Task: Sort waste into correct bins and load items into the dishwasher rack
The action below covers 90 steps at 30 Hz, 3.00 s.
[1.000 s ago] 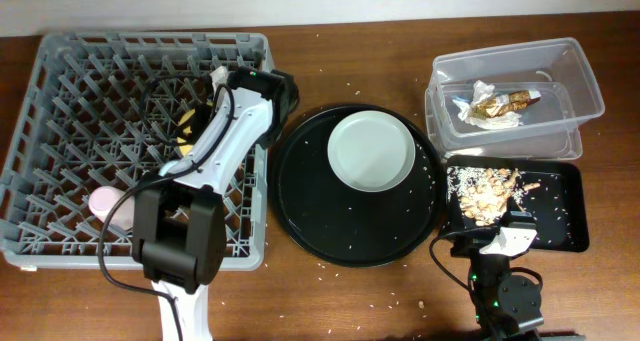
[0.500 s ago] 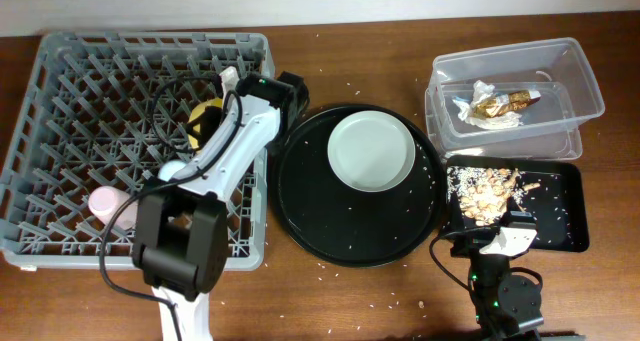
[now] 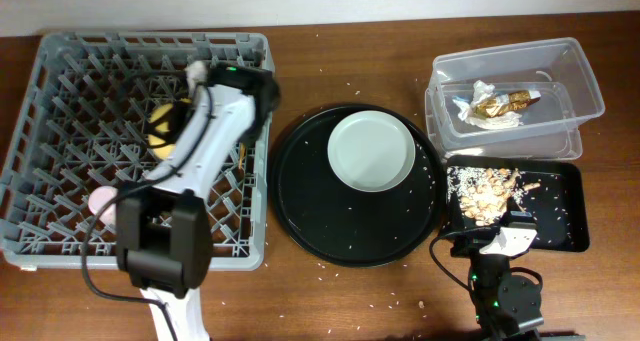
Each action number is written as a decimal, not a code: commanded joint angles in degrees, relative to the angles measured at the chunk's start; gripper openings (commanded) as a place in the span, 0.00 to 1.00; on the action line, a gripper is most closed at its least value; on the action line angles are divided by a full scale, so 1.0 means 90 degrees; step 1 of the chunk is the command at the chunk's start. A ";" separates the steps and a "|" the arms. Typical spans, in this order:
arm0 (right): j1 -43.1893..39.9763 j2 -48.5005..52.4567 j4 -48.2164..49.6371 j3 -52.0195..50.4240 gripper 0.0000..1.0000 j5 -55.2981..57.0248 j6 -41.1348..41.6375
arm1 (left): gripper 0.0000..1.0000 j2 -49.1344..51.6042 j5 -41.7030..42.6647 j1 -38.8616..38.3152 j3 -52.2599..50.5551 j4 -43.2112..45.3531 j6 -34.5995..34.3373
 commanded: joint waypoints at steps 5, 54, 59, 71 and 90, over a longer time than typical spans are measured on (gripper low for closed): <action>-0.0029 -0.0041 -0.0005 -0.0058 0.98 -0.0007 0.0000 | 0.00 -0.0177 0.0435 0.0646 -0.0420 0.0806 -0.0090; -0.0029 -0.0041 -0.0005 -0.0058 0.98 -0.0007 0.0000 | 0.00 0.0415 0.0884 0.0631 -0.0384 0.3228 0.2725; -0.0029 -0.0041 -0.0005 -0.0058 0.98 -0.0007 0.0000 | 0.00 -0.0442 0.1770 0.0406 0.0335 0.2769 0.2722; -0.0029 -0.0041 -0.0005 -0.0058 0.99 -0.0007 0.0000 | 0.00 0.0248 0.0799 0.1319 -0.0442 0.2970 0.2482; -0.0029 -0.0041 -0.0005 -0.0058 0.98 -0.0007 0.0000 | 0.76 -0.0083 0.3390 -0.0250 0.0753 0.1292 0.2191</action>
